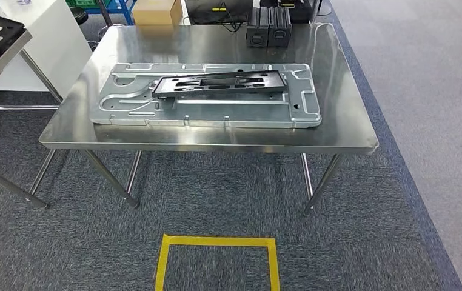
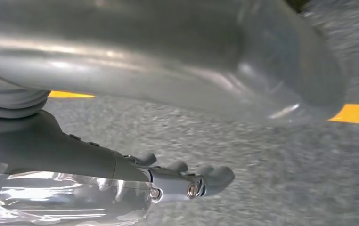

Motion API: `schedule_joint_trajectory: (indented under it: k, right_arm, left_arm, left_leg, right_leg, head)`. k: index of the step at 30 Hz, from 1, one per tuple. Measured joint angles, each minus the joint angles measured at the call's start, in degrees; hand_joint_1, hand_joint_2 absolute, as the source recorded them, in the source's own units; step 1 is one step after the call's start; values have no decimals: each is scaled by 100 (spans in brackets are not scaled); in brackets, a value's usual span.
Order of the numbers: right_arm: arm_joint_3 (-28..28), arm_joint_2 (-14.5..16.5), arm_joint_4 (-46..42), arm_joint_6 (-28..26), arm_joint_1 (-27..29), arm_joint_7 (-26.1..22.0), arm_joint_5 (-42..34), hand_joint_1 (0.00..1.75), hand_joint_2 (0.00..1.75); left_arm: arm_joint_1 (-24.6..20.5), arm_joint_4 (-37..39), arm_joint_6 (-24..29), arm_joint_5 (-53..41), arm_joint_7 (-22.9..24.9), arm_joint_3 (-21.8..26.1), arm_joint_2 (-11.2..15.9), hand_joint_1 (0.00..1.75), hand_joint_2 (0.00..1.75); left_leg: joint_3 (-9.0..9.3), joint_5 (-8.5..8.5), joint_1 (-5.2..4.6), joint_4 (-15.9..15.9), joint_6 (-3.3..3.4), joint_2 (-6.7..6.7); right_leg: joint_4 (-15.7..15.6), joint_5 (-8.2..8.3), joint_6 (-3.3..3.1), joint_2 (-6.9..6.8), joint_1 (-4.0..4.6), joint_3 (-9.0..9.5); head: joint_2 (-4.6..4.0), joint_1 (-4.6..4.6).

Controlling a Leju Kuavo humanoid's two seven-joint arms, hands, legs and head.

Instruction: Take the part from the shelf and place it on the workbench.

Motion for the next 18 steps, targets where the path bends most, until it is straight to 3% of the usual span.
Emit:
schedule_joint_trajectory:
  k: [1, 2, 3, 4, 6, 8, 9, 11, 12, 13, 16, 17, 18]
  right_arm:
    - [0, 1, 15, 19, -1, 26, 18, 0, 0]
    - [0, 3, 28, 33, -2, 49, 37, 0, 0]
    - [0, 8, 40, 43, -4, 68, 54, 0, 0]
    - [0, 14, 47, 48, -8, 80, 66, 0, 0]
    - [1, 40, 57, 51, -30, 90, 86, 0, 0]
    - [2, 71, 64, 51, -52, 91, 114, 0, 0]
    - [2, 82, 66, 50, -60, 90, 133, 0, 0]
    - [2, 83, 69, 50, -62, 79, 164, 0, 0]
    - [2, 81, 71, 51, -65, 73, 173, 0, 0]
    - [2, 80, 72, 56, -68, 72, 178, 0, 0]
    - [2, 79, 79, 66, -71, 89, 196, 0, 0]
    - [2, 79, 81, 66, -72, 94, 200, 0, 0]
    - [2, 78, 83, 66, -74, 97, 200, 0, 0]
  left_arm:
    - [-14, 0, 12, -2, 5, 2, -4, 0, 0]
    - [-31, 0, 24, -7, 9, 3, -7, 0, 0]
    - [-47, 0, 34, -11, 13, 5, -11, 0, 0]
    - [-63, 0, 45, -16, 19, 6, -15, 0, 0]
    - [-110, -2, 65, -25, 33, 7, -18, 0, 0]
    - [-171, -5, 82, -40, 49, 9, -20, 0, 0]
    - [-193, -7, 92, -46, 56, 11, -22, 0, 0]
    - [-209, -7, 116, -53, 72, 16, -35, 0, 0]
    - [-211, -7, 127, -56, 79, 19, -44, 0, 0]
    - [-215, -7, 134, -60, 88, 20, -51, 0, 0]
    - [-226, -7, 142, -86, 107, 20, -78, 0, 0]
    - [-227, -7, 142, -96, 111, 20, -86, 0, 0]
    - [-230, -7, 143, -103, 116, 20, -92, 0, 0]
  left_leg:
    - [-53, -239, 1, 365, -8, -1]
    - [-54, -335, 0, 647, -5, -1]
    - [23, -289, -5, 775, 12, -2]
    - [197, -140, -15, 698, 44, -3]
    - [819, 97, -67, -9, 166, -5]
    - [1416, 16, -129, -902, 284, -2]
    - [1557, -48, -158, -1159, 324, -1]
    - [1544, 25, -165, -1296, 376, 8]
    - [1502, 99, -155, -1325, 417, 18]
    - [1442, 181, -139, -1346, 456, 29]
    - [1181, 392, -130, -1333, 506, 39]
    - [1077, 456, -128, -1305, 495, 40]
    - [967, 511, -125, -1264, 480, 43]
  right_leg:
    - [7, 73, -12, -6, 18, -97]
    - [16, 146, -20, -12, 39, -197]
    - [27, 217, -25, -14, 61, -298]
    - [38, 286, -29, -14, 83, -394]
    - [54, 416, -23, -11, 121, -548]
    - [50, 541, 13, -21, 134, -619]
    - [37, 604, 42, -30, 125, -630]
    - [0, 709, 106, -37, 108, -650]
    - [26, 657, 137, -23, 102, -679]
    - [133, 493, 163, -6, 98, -726]
    - [1094, -376, 234, 30, 58, -969]
    - [1440, -502, 261, 32, 42, -1017]
    - [1644, -472, 285, 31, 27, -998]
  head:
    - [0, -2]
    - [0, -1]
    - [0, -1]
    - [0, -2]
    - [0, -2]
    - [0, -2]
    - [0, -2]
    - [0, -2]
    - [0, -2]
    - [0, -1]
    - [0, -1]
    - [0, -1]
    - [0, -1]
